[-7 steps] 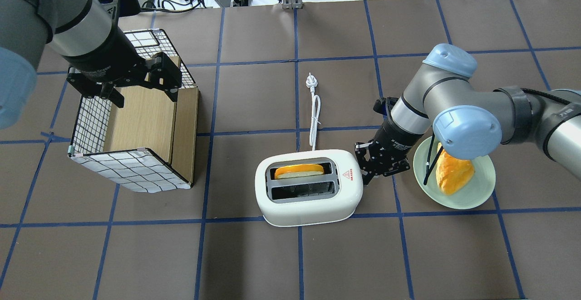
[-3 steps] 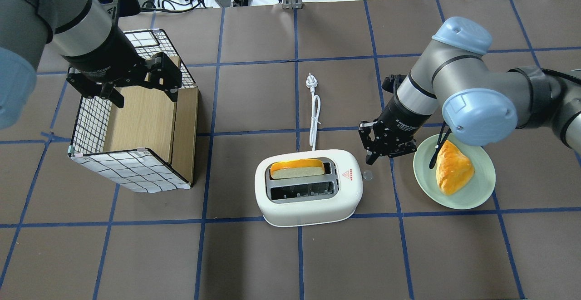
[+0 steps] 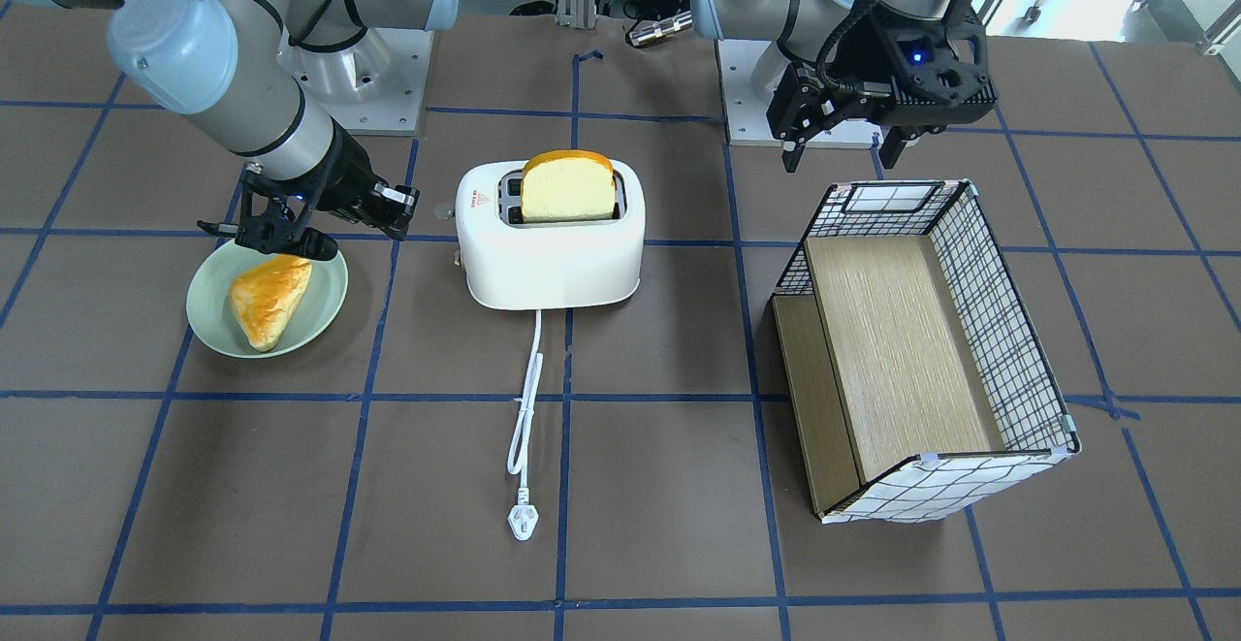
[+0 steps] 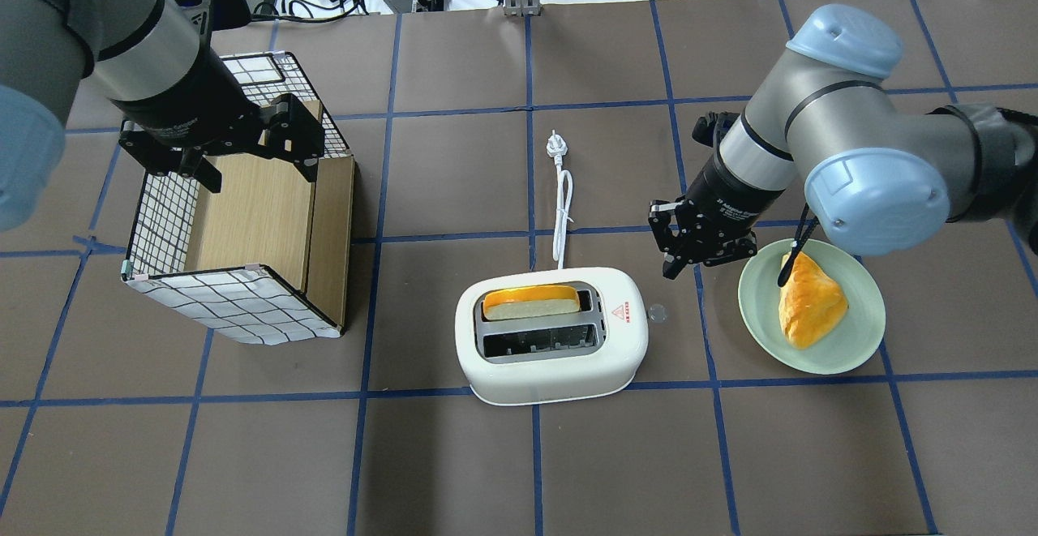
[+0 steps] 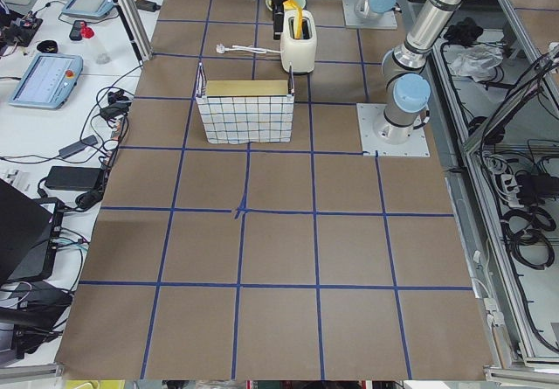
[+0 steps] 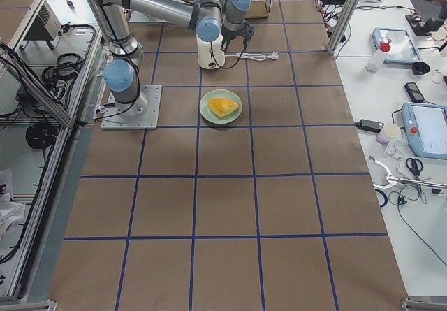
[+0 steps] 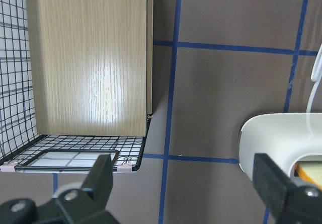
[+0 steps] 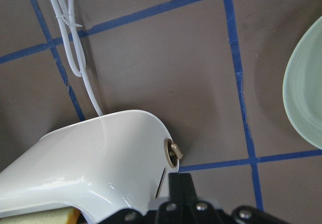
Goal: Press toaster with right arm
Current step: 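Lift the right gripper up and away from the toaster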
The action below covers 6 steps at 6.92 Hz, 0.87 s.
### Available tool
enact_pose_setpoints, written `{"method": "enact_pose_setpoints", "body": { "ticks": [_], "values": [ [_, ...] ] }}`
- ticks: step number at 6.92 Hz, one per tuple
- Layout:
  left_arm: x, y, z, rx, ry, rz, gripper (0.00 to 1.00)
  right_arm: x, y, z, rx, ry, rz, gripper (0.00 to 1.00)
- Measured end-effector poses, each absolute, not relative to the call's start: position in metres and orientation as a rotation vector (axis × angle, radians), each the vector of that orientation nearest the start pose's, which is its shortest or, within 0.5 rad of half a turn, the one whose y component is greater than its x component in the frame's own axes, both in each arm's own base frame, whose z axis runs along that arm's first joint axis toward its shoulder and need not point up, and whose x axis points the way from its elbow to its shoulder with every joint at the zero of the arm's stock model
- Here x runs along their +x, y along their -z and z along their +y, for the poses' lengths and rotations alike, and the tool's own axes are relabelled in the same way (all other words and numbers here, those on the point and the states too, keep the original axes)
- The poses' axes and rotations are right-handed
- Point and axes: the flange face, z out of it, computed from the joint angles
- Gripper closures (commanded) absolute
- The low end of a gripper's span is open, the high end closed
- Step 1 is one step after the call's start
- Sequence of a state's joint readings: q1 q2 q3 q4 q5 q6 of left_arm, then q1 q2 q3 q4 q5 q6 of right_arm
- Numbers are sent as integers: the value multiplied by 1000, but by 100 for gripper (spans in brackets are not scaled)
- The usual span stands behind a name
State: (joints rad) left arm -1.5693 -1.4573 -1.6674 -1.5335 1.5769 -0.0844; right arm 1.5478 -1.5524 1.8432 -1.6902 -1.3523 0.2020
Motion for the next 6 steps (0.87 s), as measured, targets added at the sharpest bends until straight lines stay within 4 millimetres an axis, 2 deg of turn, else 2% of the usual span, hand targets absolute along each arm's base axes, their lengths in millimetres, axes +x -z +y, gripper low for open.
{"method": "enact_pose_setpoints", "body": {
  "ticks": [1, 3, 4, 6],
  "values": [
    [-132, -497, -449, -135, 85, 3134, 0, 140, -390, -477, 337, -244, 2953, 100],
    [-132, -497, -449, -135, 85, 3134, 0, 129, -449, -496, 207, -143, 3064, 84],
    [-132, -497, -449, -135, 85, 3134, 0, 125, -468, -502, 132, -102, 3103, 57],
    [-132, -497, -449, -135, 85, 3134, 0, 121, -491, -507, 28, -34, 3146, 0]
  ]
}}
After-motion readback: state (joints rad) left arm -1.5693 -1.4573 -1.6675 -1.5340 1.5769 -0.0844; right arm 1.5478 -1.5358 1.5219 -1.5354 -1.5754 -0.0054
